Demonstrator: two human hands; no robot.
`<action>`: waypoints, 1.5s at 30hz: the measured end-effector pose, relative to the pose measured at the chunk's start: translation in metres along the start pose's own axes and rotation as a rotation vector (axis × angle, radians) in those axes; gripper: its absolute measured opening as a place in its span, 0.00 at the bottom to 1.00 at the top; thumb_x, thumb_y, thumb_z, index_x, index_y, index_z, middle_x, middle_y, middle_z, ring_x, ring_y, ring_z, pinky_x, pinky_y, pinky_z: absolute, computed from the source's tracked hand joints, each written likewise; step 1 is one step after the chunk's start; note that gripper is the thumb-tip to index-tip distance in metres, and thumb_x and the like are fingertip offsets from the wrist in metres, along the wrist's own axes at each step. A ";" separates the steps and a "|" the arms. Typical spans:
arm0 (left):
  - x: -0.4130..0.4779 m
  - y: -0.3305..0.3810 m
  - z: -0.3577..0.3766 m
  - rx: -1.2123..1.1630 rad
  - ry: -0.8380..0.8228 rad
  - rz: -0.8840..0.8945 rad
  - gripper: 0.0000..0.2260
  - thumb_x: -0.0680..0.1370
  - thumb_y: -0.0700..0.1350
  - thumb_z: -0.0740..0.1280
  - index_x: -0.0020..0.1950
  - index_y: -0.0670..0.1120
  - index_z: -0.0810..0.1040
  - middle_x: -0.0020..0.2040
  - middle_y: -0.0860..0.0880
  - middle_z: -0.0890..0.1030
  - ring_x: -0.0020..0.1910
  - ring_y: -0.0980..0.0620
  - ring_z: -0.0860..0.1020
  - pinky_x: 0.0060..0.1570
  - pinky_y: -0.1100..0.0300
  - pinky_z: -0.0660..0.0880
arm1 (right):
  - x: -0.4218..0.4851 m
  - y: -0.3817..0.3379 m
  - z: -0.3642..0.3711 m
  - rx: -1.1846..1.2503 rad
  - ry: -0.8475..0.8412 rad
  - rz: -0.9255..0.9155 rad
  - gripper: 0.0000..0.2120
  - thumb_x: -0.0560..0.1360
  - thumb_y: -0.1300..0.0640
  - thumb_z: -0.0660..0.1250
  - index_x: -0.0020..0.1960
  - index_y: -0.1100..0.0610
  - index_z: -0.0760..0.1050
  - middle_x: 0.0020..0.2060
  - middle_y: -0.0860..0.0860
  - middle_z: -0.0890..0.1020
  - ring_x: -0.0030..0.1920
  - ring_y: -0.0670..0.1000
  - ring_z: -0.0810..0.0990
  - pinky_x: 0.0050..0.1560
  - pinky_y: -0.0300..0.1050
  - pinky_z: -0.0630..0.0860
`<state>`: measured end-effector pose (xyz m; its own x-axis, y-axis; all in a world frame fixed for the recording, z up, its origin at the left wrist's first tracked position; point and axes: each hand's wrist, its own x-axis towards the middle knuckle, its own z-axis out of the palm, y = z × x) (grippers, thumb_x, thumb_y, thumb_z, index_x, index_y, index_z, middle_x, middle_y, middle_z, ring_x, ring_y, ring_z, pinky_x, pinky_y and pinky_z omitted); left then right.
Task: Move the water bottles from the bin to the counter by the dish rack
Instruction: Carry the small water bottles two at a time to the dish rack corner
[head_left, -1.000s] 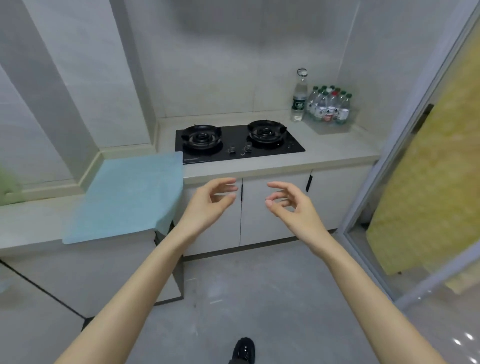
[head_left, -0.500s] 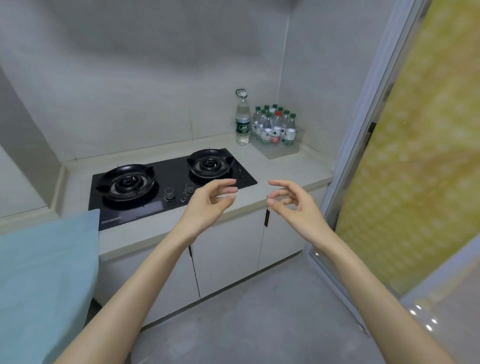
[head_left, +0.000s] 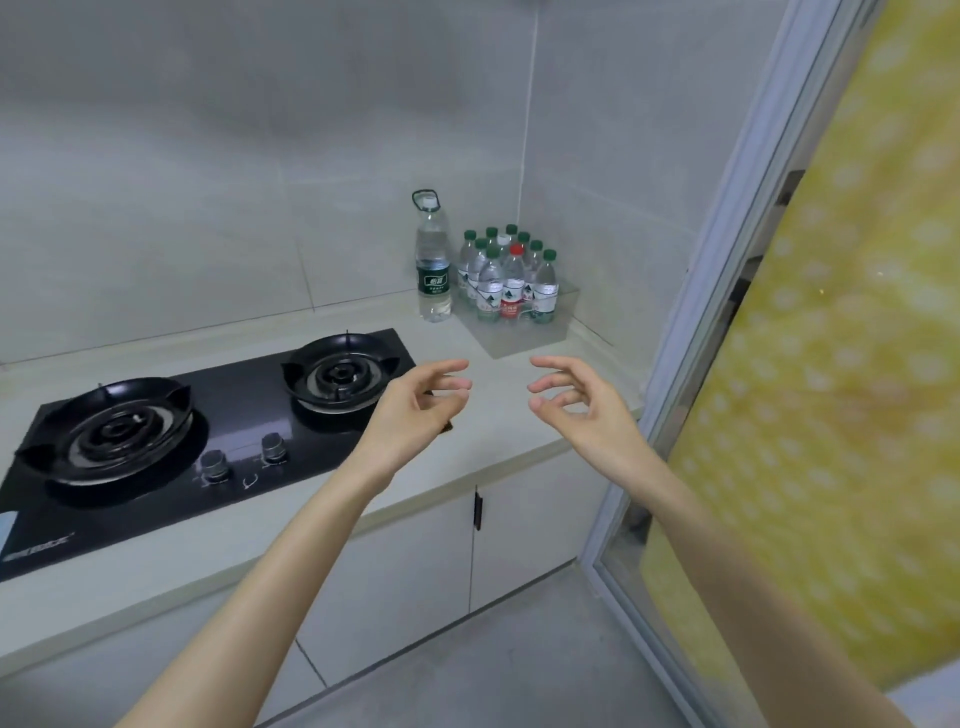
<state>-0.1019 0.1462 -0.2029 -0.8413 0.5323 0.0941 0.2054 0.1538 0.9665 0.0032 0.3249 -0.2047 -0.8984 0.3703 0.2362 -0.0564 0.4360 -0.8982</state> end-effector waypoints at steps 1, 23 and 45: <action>0.013 0.001 0.009 0.003 0.009 -0.008 0.12 0.78 0.41 0.67 0.59 0.55 0.77 0.54 0.51 0.82 0.46 0.58 0.79 0.49 0.58 0.79 | 0.014 0.006 -0.009 0.001 -0.005 -0.003 0.17 0.76 0.57 0.69 0.62 0.45 0.73 0.50 0.45 0.81 0.41 0.39 0.76 0.48 0.35 0.74; 0.298 -0.033 0.049 0.012 0.104 -0.075 0.13 0.78 0.40 0.66 0.60 0.53 0.77 0.53 0.53 0.81 0.46 0.58 0.79 0.54 0.58 0.76 | 0.310 0.119 -0.052 -0.008 -0.084 -0.026 0.16 0.76 0.60 0.69 0.60 0.46 0.74 0.51 0.47 0.80 0.40 0.40 0.77 0.44 0.27 0.72; 0.449 -0.087 0.017 -0.020 0.191 -0.167 0.12 0.78 0.41 0.67 0.58 0.55 0.77 0.52 0.55 0.82 0.44 0.62 0.80 0.48 0.66 0.76 | 0.570 0.230 0.022 -0.326 -0.157 -0.048 0.22 0.75 0.63 0.68 0.67 0.58 0.70 0.61 0.52 0.77 0.59 0.49 0.74 0.61 0.42 0.69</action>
<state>-0.4893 0.3855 -0.2491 -0.9424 0.3335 -0.0253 0.0476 0.2085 0.9769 -0.5314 0.6181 -0.2850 -0.9554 0.2235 0.1928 0.0187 0.6977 -0.7162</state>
